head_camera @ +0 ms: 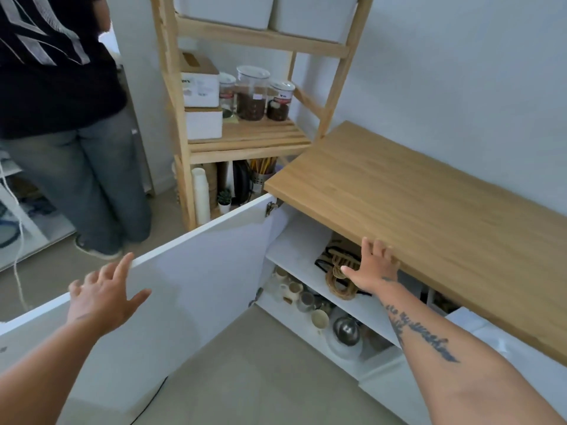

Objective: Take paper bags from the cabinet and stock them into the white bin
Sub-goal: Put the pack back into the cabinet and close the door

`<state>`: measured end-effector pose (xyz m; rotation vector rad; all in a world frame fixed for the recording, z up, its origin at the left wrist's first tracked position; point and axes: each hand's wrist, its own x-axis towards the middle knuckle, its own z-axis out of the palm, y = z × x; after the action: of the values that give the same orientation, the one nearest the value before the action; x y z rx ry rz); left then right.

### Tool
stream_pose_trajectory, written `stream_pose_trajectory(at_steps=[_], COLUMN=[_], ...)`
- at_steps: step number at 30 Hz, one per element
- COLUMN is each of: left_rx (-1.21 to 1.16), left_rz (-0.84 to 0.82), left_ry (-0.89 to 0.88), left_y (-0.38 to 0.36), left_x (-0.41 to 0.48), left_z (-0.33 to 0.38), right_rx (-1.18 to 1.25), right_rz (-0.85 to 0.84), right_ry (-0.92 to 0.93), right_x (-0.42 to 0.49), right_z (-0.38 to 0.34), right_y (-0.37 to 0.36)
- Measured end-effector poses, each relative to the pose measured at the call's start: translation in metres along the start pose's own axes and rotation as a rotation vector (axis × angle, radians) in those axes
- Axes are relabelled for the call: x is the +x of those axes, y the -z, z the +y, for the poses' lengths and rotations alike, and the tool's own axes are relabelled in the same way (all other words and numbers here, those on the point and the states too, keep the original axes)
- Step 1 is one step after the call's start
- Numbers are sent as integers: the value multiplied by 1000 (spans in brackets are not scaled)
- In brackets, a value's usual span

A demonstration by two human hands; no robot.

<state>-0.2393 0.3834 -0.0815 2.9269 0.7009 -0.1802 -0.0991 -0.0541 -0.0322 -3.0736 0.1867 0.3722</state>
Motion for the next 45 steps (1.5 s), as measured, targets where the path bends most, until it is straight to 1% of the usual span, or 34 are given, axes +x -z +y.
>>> stream_pose_trajectory(at_steps=[4, 6, 9, 13, 19, 21, 24, 27, 30, 32, 37, 42, 45], left_rx=[-39, -54, -86, -98, -127, -140, -160, -201, -297, -346, -415, -484, -481], left_rz=[68, 63, 30, -24, -117, -145, -194, -242, -292, -303, -351, -353, -330], left_ry=[3, -29, -40, -5, 82, 90, 79, 53, 15, -17, -67, -83, -146], left_y=[-6, -8, -10, -10, -12, -12, -12, -17, -22, -26, -36, -38, -42], left_x=[-6, -11, -28, -55, -103, -117, -139, -156, -173, -186, -205, -208, -208], left_z=[10, 12, 15, 32, 81, 98, 124, 153, 182, 205, 267, 325, 348], right_rx=[-51, -61, -67, -76, -16, -17, -48, -89, -77, -71, 16, 71, 116], right_rz=[30, 33, 17, 53, 19, 38, 113, 135, 87, 40, -114, -113, -117], right_ry=[8, 1, 17, 85, 216, 245, 210, 177, 137, 142, 249, 262, 259], right_x=[6, 8, 7, 1, -3, -3, 2, 2, -12, -19, -26, -25, -25], right_z=[5, 10, 12, 20, 44, 59, 89, 126, 166, 188, 212, 210, 213], right_y=[-1, 0, -2, -8, 5, 5, 4, -1, -3, -1, 10, 12, 10])
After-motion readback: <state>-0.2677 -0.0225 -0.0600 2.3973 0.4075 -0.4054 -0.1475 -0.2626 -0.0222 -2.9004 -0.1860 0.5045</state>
